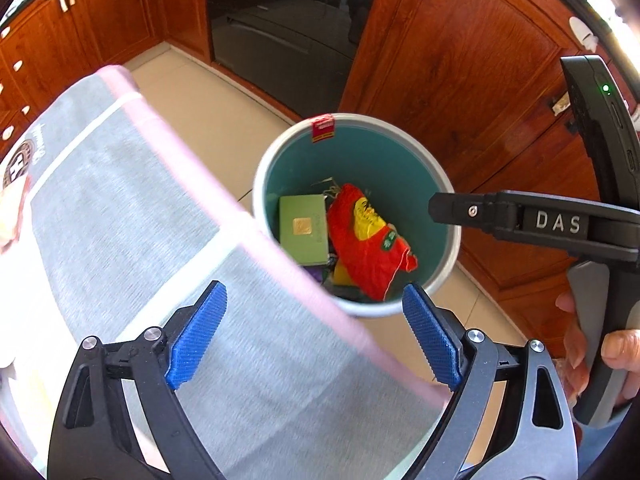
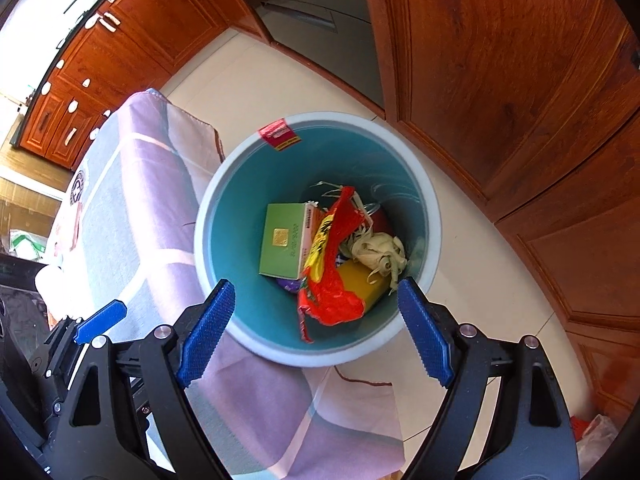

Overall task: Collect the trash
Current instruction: 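Move both open tools back over the table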

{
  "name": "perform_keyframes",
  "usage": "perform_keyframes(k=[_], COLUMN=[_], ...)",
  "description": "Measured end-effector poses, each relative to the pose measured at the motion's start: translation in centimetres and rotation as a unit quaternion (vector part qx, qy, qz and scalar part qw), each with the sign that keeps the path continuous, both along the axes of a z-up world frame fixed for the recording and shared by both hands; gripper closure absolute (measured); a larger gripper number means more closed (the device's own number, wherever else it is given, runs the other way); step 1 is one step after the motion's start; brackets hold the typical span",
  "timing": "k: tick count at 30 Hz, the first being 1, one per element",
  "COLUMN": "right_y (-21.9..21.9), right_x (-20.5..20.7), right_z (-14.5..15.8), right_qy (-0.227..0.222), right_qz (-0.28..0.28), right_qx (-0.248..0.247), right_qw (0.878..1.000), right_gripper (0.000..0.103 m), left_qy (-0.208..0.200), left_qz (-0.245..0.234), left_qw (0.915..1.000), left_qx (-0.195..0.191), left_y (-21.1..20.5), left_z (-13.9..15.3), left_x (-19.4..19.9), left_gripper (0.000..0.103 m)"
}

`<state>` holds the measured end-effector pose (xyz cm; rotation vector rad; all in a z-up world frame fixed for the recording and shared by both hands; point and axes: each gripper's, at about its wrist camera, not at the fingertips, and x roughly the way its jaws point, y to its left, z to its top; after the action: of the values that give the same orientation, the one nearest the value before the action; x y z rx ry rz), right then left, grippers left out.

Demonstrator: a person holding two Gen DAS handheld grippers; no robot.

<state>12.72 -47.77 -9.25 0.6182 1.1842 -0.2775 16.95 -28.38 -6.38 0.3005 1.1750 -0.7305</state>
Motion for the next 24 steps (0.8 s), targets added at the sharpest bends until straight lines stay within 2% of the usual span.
perform_keyframes(k=[7,9,13,24], right_y=[3.7,5.1,8.4,19.4], right_x=[-0.4,-0.6,-0.9,0.2], right_z=[1.7,2.2,3.3,4.3], right_qy=[-0.007,-0.009,-0.017,-0.015], right_qz=[0.021,0.028,0.047,0.13], right_qx=[0.0,0.001,-0.003,-0.001], right_qw=[1.0,1.0,0.999,0.991], right_gripper=[0.023,0.018,0.017,0.017], left_qy=[-0.005,-0.005,-0.008,-0.02], left_qz=[0.035,0.047,0.073,0.164], left_qw=[0.9994,0.9989,0.9972,0.9863], left_qx=[-0.004,-0.006,-0.01,-0.007], left_y=[5.0,6.9,10.8,23.3], left_z=[1.1,1.4,1.8,2.2], left_x=[-1.2,-1.6,-2.6,-4.1], left_gripper=[0.012,0.012,0.011,0.01])
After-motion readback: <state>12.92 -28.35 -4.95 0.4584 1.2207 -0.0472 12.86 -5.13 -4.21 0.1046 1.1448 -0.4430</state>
